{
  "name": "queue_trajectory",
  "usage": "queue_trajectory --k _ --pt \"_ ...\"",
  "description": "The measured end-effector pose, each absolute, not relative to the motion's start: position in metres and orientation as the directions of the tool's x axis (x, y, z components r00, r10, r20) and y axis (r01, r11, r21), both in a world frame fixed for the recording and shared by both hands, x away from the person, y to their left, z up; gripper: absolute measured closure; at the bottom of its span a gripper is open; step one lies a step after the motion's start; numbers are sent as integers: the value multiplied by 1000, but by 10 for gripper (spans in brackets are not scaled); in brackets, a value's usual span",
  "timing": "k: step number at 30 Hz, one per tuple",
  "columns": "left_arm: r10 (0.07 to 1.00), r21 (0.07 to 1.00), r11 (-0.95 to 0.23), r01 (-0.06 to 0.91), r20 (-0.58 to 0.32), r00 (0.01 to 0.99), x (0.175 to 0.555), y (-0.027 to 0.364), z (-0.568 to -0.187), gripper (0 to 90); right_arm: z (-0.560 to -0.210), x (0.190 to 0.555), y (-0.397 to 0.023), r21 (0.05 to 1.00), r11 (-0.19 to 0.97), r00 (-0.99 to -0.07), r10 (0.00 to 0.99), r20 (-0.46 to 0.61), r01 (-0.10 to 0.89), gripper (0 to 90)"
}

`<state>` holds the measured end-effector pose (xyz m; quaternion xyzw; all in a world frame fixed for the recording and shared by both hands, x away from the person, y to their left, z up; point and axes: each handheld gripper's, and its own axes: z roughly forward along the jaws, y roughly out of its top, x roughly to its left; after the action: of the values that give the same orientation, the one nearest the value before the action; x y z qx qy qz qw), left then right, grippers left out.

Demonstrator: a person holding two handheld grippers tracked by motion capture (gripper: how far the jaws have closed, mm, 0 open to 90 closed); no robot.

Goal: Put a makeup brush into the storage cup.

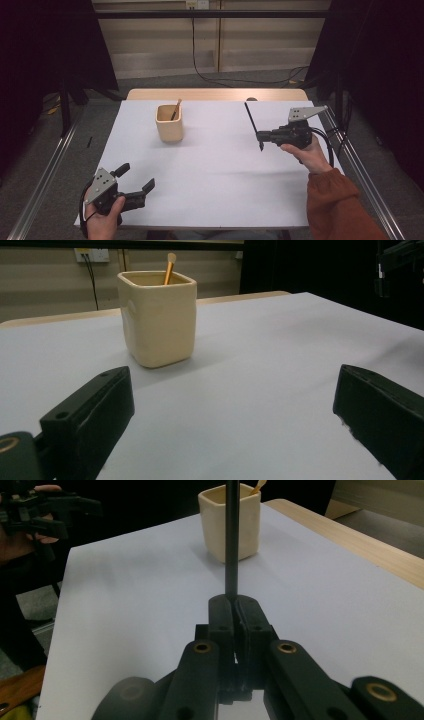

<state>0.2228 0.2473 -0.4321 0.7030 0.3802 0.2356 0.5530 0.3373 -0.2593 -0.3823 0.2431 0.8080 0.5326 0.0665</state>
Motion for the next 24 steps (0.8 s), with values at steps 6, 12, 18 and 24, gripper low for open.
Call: queue_trajectory --k 6,12,18,24 --pt "795 957 -102 271 -86 600 223 248 -432 30 -382 333 -252 889 333 -886 440 148 314 859" --pt "795 957 -101 271 -86 600 223 248 -432 30 -379 328 -243 889 349 -902 408 140 296 859" --pt "795 957 -102 272 -86 601 223 247 -432 30 -380 325 -236 883 364 -912 384 145 294 859" --pt "795 957 -102 272 -86 601 224 248 -432 30 -379 320 -228 877 390 -924 356 140 283 859"
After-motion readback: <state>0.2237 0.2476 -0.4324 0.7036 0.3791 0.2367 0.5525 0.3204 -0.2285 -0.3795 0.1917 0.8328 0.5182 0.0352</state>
